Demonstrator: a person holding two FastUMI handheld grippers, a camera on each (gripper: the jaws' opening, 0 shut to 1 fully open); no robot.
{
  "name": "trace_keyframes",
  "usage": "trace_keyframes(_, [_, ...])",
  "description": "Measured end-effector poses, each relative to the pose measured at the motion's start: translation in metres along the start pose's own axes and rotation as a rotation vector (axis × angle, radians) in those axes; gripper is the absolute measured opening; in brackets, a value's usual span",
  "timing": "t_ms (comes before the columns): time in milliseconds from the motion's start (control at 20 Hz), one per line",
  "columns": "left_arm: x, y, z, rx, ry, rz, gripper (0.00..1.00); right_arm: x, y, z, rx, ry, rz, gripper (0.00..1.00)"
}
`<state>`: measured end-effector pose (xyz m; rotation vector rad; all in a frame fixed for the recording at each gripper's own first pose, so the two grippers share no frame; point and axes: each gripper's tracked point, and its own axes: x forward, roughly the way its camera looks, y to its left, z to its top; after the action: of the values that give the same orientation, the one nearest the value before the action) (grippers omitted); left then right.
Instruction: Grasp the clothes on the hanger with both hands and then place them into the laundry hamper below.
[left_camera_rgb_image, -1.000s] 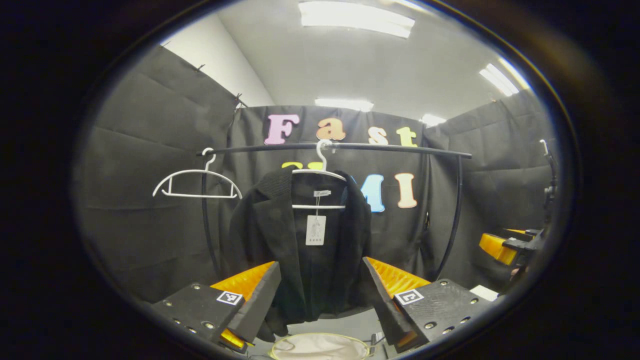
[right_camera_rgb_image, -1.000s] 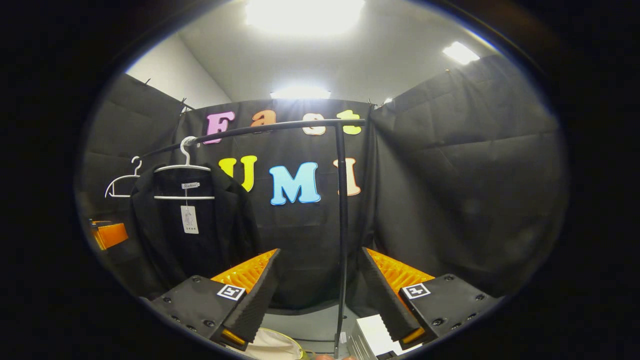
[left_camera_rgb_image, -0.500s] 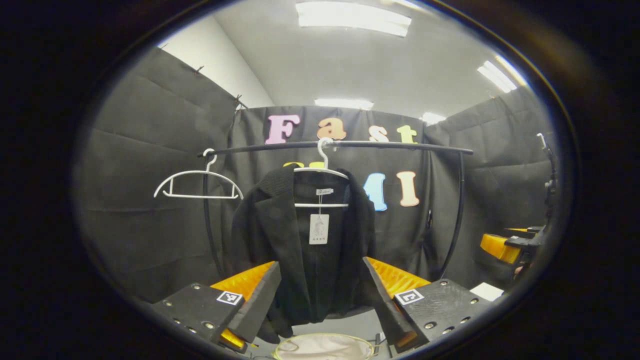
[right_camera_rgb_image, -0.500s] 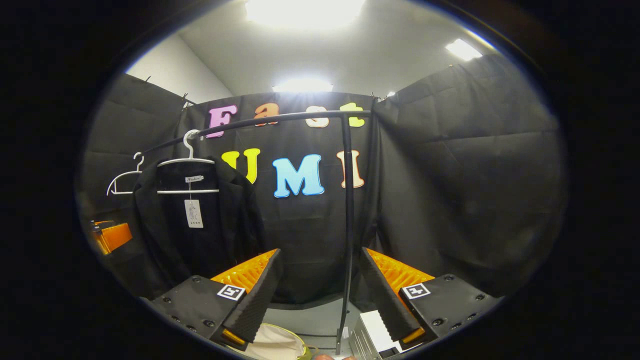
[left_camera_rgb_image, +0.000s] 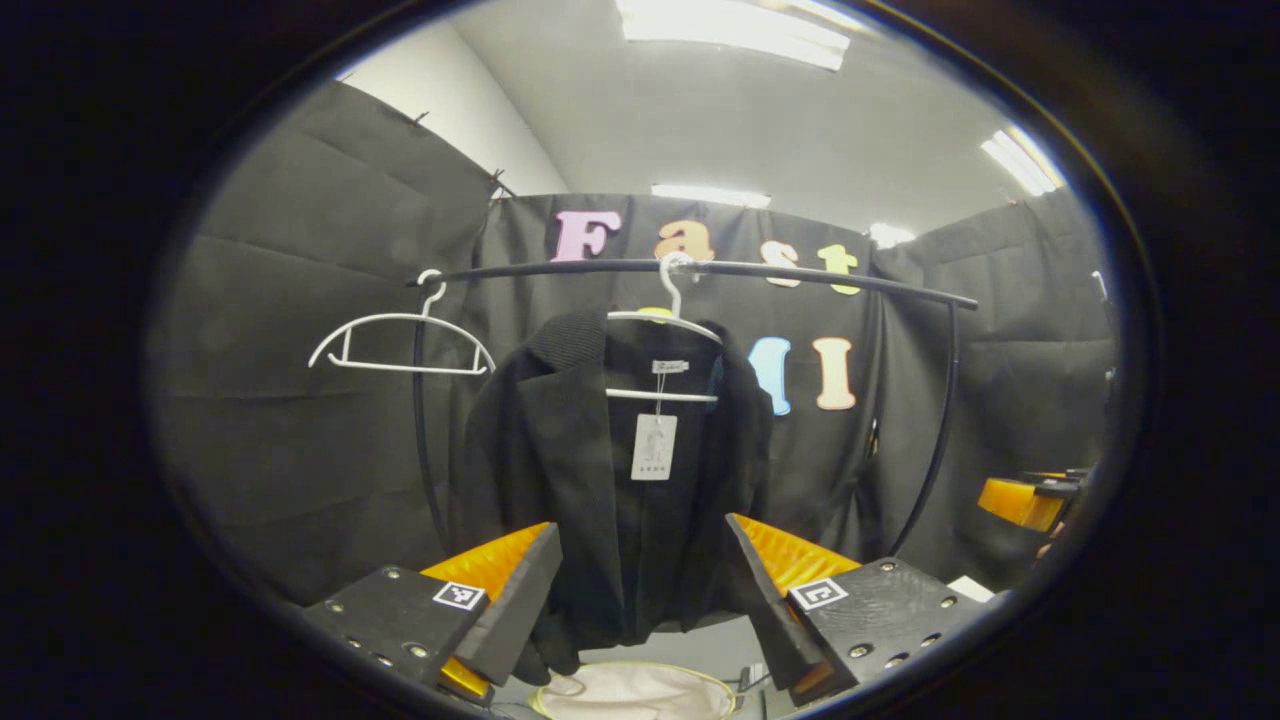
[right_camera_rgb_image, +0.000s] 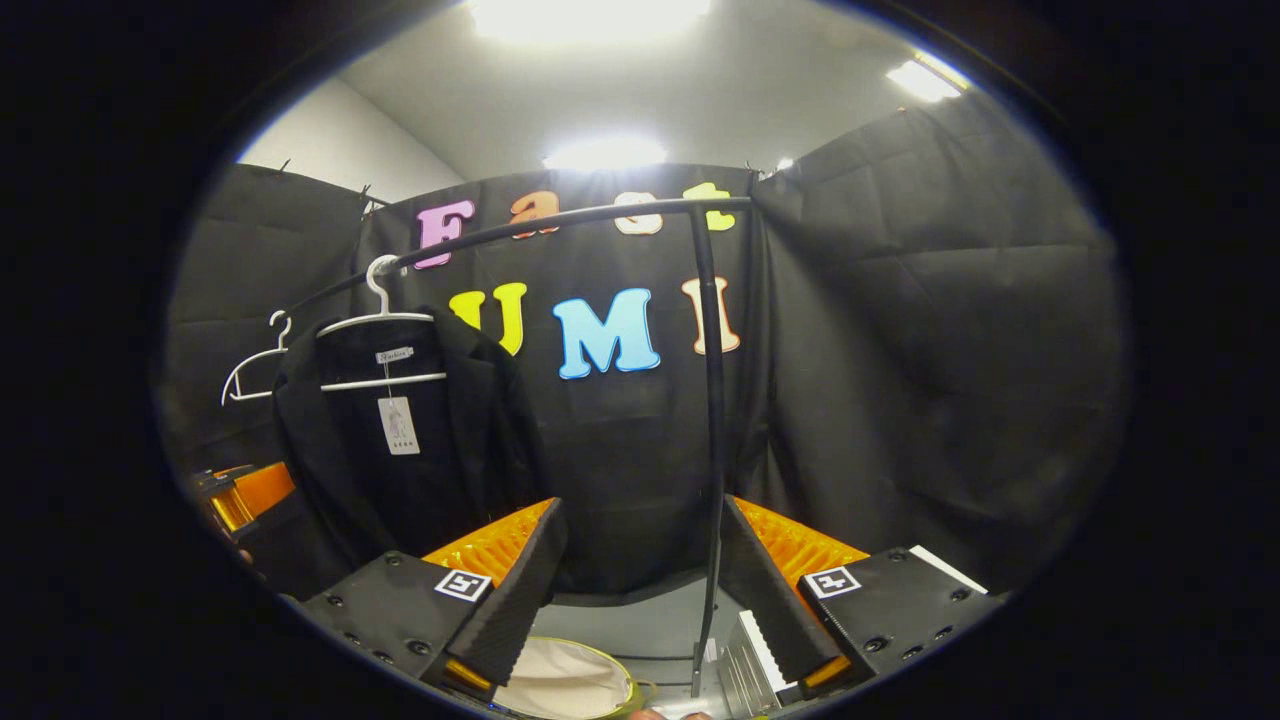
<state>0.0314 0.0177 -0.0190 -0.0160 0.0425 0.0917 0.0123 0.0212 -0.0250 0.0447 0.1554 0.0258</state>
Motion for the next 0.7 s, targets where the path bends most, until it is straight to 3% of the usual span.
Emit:
trace_keyframes(250, [0.010,0.009,0.007,0.052,0.007,0.093,0.92,0.044,0.050,0.015,-0.029,-0.043,0.159,0.98])
trace_keyframes(350, [0.019,0.015,0.009,0.073,0.016,0.150,0.92,0.069,0.074,0.016,-0.046,-0.039,0.240,0.93])
trace_keyframes(400, [0.024,0.016,0.013,0.067,0.015,0.170,0.92,0.079,0.082,0.018,-0.046,-0.041,0.275,0.98])
trace_keyframes(450, [0.031,0.018,0.014,0.061,0.019,0.190,0.92,0.091,0.091,0.017,-0.044,-0.032,0.305,0.93])
trace_keyframes(600, [0.050,0.028,0.026,0.060,0.007,0.268,0.92,0.122,0.120,0.014,-0.029,-0.001,0.403,0.93])
trace_keyframes(650, [0.055,0.030,0.030,0.054,0.001,0.294,0.92,0.133,0.130,0.016,-0.029,0.002,0.429,0.98])
trace_keyframes(700, [0.061,0.033,0.033,0.045,-0.003,0.325,0.92,0.143,0.137,0.017,-0.028,0.000,0.456,0.93])
